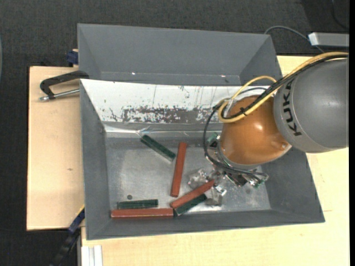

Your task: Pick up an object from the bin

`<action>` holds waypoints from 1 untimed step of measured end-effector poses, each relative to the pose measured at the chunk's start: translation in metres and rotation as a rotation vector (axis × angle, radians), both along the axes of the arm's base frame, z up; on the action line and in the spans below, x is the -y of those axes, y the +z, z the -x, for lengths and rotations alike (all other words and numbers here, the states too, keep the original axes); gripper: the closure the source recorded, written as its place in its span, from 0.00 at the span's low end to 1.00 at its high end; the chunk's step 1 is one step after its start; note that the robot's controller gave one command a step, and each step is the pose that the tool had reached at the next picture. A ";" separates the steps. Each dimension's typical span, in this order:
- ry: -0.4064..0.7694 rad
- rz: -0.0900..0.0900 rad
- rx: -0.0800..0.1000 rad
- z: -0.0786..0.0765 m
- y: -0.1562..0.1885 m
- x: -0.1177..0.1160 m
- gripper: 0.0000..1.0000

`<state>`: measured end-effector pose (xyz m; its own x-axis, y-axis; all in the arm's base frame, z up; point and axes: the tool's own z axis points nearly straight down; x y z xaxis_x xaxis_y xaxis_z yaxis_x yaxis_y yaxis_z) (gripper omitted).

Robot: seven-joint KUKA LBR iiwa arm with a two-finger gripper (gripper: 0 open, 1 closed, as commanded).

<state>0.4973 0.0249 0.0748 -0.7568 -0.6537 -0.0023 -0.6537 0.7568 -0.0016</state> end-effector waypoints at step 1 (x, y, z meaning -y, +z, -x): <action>0.000 0.000 -0.002 0.000 0.011 0.000 1.00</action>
Offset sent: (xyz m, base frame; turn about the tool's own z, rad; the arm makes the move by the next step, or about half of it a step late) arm 0.0001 -0.0001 0.0703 0.0000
